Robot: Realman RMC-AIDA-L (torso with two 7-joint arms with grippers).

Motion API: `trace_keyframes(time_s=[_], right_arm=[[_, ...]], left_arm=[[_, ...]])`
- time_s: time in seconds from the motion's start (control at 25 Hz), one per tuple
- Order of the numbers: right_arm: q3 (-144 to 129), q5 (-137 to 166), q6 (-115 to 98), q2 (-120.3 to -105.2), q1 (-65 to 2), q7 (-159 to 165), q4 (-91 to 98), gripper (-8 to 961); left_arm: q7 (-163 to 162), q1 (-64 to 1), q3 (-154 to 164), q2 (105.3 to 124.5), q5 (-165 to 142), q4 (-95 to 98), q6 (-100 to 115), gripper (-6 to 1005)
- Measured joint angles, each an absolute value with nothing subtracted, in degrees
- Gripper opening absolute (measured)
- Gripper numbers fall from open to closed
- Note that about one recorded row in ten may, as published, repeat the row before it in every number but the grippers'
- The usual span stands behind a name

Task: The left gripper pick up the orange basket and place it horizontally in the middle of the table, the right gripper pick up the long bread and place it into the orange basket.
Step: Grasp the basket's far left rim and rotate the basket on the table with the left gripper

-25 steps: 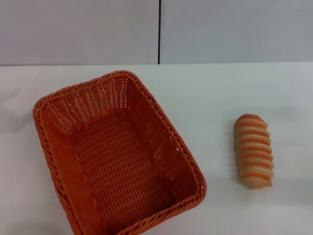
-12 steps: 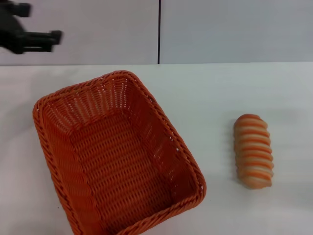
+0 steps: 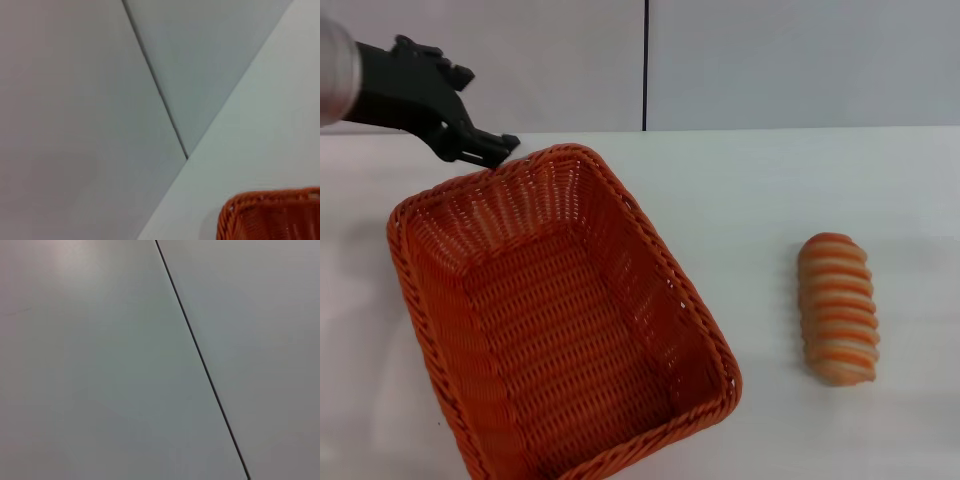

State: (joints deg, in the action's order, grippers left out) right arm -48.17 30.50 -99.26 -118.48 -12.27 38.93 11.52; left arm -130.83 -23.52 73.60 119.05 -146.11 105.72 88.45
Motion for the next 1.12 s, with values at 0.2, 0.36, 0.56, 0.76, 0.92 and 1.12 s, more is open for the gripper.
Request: trace_keyframes(time_s=[0.2,0.36,0.56,0.76,0.92,1.12], right_arm=[[-48.4,31.1,-99.1,-118.47,-12.5,38.9,11.2,697],[-48.4,31.6,-98.9,-118.47,-12.8,38.9,11.1,697],[-48.4,31.8,-98.4,-118.54,-13.0,38.9,11.1,697],[-48.4,31.9,-98.0,-118.66,-13.5,38.9,11.0,697],[-48.4,31.9,-97.4,-118.73,-13.6,38.9,11.0,697],[-48.4,31.9,-96.4,-118.75,-13.8,38.9,10.9,697]], left_arm=[[-131.4,-24.0,78.1,119.12,-150.8,101.3,84.2,829],[-131.3,-23.1,81.0,119.12,-152.6,98.7,79.8,820],[-128.8,-23.8,81.7,119.02,-153.8,90.0,74.9,809],[-126.7,-26.4,81.9,119.09,-154.2,85.1,75.5,798],[-126.5,-28.5,81.9,119.09,-154.9,83.4,76.6,789],[-126.5,-29.8,82.7,119.09,-155.9,82.9,77.4,777]])
